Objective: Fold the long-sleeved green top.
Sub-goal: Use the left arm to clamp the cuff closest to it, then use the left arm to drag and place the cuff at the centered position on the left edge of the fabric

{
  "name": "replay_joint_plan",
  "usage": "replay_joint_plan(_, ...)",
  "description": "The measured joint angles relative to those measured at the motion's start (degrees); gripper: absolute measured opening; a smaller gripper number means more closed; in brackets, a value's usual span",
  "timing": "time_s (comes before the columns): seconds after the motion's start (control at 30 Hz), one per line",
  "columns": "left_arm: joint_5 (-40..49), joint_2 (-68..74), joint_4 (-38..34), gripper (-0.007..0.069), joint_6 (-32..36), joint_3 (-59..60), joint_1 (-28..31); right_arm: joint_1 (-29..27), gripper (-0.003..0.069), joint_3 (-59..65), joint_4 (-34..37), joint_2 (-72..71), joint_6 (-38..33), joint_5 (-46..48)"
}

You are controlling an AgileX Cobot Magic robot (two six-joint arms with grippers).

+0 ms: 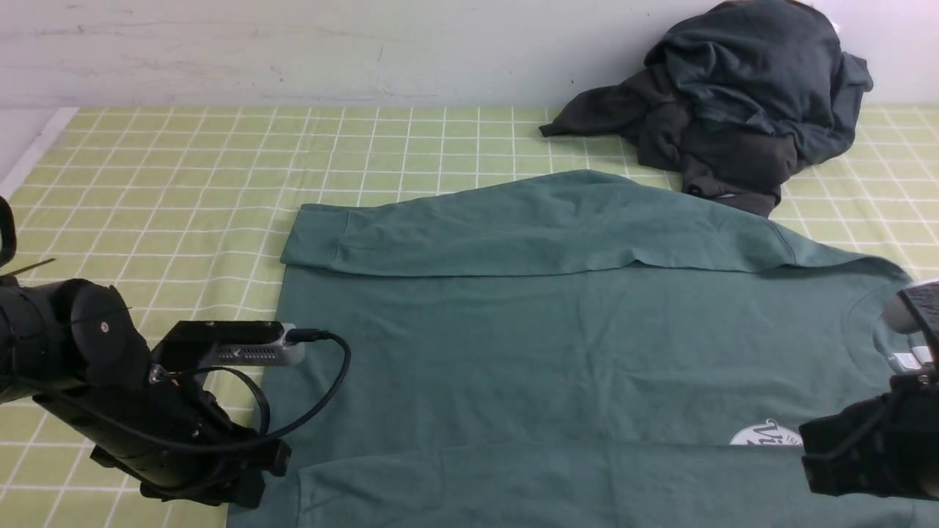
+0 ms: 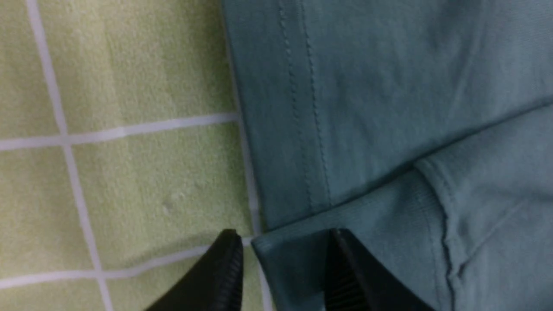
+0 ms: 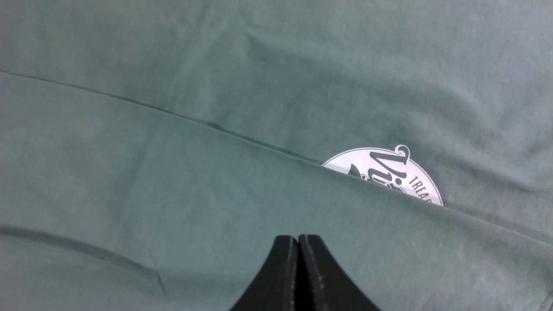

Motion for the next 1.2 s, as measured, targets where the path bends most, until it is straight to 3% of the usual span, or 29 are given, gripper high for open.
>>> replay_joint_plan(0.07, -0.08, 0.12, -0.25, 0.0182, 0.03, -0.07, 0.0, 0.0, -0.0013, 0.0, 0.11, 0.0, -0.05, -0.17)
replay_joint_plan(0.17, -0.08, -0.06, -0.64, 0.0048, 0.16, -0.19, -0.05, 0.0, -0.0013, 0.0, 0.18, 0.0, -0.05, -0.38)
replay_joint_plan(0.23, 0.3, -0.91, -0.64, 0.0027, 0.22, -0.26, -0.05, 0.0, -0.0013, 0.0, 0.18, 0.0, -0.05, -0.43)
replay_joint_plan(0.5, 1.54, -8.27, -0.47, 0.002, 0.36, -4.71, -0.07, 0.0, -0.0011, 0.0, 0.18, 0.0, -0.05, -0.85)
replay_joint_plan(0.7, 0.41, -7.84, -0.21, 0.002, 4.94, -12.48, -0.07, 0.0, -0.0011, 0.0, 0.18, 0.0, -0.05, -0.96)
replay_joint_plan(0.87, -0.45, -0.79, -0.15, 0.002, 5.53, -23.08, -0.07, 0.0, -0.001, 0.0, 0.32, 0.0, -0.05, -1.1)
replay_joint_plan(1.07, 5.14, 12.68, 2.06, 0.0026, 5.48, -37.34, -0.07, 0.0, -0.001, 0.0, 1.12, 0.0, -0.05, -1.1)
replay_joint_plan(1.2, 13.79, 24.03, 7.67, 0.0111, 2.79, -49.88, -0.07, 0.0, -0.001, 0.0, 1.47, 0.0, -0.05, -1.1)
